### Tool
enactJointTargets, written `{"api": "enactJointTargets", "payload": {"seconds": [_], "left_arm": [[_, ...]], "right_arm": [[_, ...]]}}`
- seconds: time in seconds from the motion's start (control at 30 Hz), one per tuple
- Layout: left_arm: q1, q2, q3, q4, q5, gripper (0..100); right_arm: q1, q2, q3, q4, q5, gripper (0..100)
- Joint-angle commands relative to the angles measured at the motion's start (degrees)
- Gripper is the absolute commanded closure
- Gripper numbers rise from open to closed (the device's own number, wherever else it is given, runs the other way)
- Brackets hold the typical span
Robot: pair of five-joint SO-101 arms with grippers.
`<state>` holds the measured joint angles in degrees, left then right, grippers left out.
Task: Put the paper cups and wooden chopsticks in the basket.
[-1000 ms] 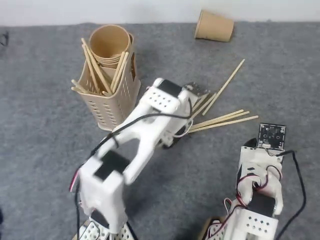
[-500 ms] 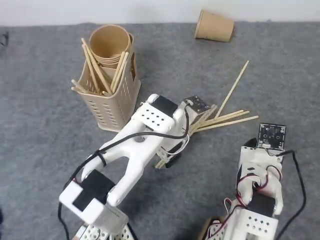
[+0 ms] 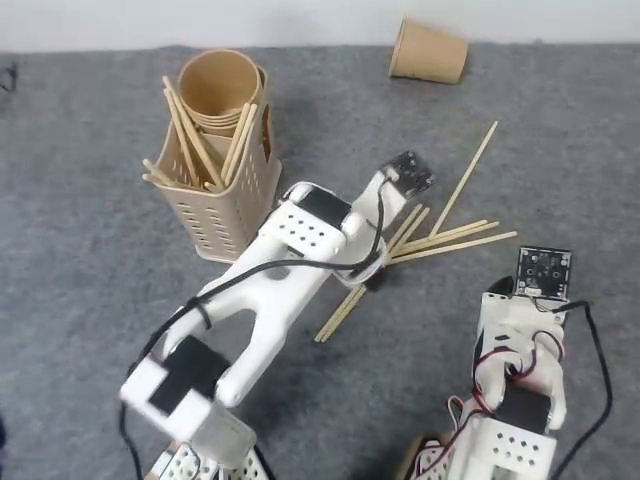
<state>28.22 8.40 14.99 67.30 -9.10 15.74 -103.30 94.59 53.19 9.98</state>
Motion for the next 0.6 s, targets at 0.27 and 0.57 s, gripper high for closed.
{"api": "enactJointTargets", "payload": {"seconds": [0.27,0.57], "left_arm": [[1.05,29.01,-29.41,12.75,8.44,78],[3.52,34.29,-36.79,16.97,11.69,83]], "right_arm": [[-0.31,-0.57,-1.49,-1.98,0.97,79.8],[-0.31,-0.57,-1.49,-1.98,1.05,79.8]]}}
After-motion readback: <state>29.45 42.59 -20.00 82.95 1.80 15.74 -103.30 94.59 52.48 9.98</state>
